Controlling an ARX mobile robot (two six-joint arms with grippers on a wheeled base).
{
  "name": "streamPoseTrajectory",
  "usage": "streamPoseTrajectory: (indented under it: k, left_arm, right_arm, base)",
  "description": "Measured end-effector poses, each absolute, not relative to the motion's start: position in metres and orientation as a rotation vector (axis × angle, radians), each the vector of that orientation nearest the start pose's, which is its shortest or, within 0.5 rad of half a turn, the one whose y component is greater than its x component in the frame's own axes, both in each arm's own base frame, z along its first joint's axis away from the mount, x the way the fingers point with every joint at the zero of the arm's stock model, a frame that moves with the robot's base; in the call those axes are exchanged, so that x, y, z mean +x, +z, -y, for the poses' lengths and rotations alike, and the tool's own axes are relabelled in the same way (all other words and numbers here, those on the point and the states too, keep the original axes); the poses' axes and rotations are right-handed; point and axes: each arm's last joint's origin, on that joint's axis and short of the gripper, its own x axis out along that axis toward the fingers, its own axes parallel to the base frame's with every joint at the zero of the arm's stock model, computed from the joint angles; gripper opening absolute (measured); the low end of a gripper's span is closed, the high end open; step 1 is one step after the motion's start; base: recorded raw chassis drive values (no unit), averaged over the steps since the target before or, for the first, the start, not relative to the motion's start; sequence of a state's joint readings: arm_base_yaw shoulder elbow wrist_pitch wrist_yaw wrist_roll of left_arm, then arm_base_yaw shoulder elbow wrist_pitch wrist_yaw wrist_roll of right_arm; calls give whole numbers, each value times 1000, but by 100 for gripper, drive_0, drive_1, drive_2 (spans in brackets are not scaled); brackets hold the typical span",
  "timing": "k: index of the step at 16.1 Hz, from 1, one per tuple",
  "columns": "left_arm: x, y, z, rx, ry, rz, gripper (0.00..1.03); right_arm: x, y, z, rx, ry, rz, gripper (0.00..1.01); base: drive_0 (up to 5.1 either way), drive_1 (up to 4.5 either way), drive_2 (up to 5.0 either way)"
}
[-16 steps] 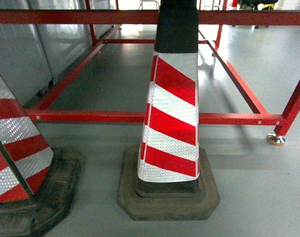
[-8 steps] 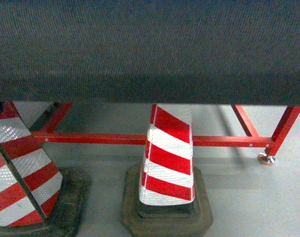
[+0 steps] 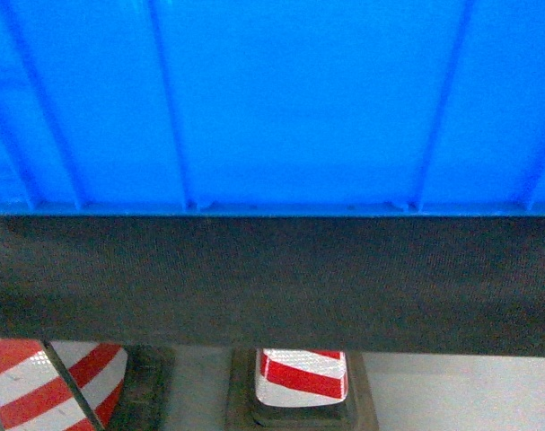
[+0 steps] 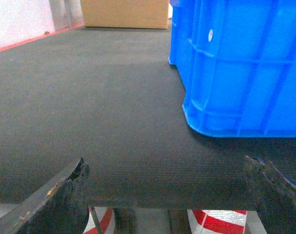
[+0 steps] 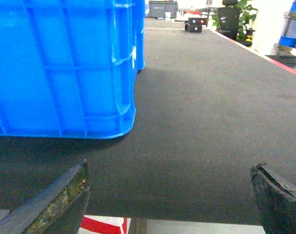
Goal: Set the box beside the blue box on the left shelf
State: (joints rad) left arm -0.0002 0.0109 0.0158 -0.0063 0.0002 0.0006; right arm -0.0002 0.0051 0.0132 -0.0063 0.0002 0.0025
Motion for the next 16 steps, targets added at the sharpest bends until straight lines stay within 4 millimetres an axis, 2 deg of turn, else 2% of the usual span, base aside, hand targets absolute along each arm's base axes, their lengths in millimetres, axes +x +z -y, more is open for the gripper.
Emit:
streamPoseTrajectory:
  k: [16]
  left_arm:
    - [97,168,0,1,0,0,98]
  right_arm:
    - [97,167,0,2,0,2,98]
  base:
    - [0,0,0]
